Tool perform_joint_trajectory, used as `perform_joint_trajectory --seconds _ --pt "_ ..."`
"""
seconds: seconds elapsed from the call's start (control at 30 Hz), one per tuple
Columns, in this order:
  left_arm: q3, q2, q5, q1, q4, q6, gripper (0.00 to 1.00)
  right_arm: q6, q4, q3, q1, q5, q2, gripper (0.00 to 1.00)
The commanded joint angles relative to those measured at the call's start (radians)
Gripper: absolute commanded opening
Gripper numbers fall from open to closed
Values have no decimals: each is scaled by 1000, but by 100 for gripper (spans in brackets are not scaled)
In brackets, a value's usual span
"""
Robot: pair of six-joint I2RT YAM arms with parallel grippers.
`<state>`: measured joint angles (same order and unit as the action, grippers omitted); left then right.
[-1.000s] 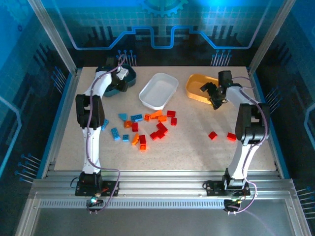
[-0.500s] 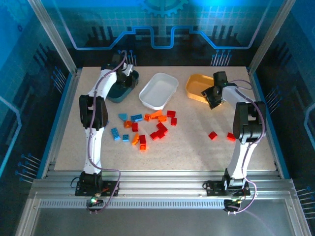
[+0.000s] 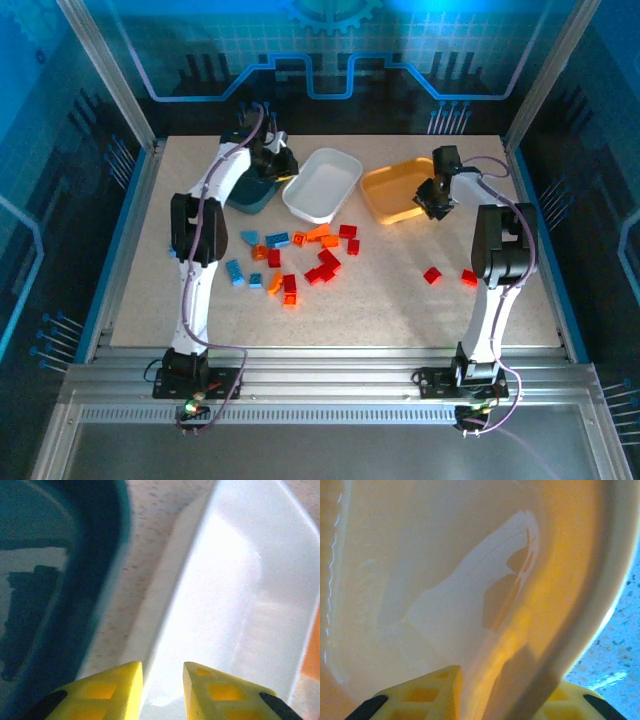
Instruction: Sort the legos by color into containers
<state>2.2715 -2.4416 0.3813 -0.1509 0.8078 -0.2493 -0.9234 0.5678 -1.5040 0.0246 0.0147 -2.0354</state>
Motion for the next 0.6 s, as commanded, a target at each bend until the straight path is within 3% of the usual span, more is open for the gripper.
perform_joint_trajectory --seconds 0.0,0.2,0.37,0.47,0.57 --pt "6 -14 73 -12 -53 -97 29 148 70 -50 -9 39 -12 29" --pt "-7 -1 101 -11 -129 -167 28 317 119 -140 2 29 -73 21" --pt "-25 83 97 19 -136 -167 31 369 87 -144 29 11 -70 20" --pt "-141 206 70 66 -181 -179 34 371 79 -178 54 -10 -92 20" --pt "-362 369 33 145 -285 -225 36 375 86 -227 87 -9 -126 20"
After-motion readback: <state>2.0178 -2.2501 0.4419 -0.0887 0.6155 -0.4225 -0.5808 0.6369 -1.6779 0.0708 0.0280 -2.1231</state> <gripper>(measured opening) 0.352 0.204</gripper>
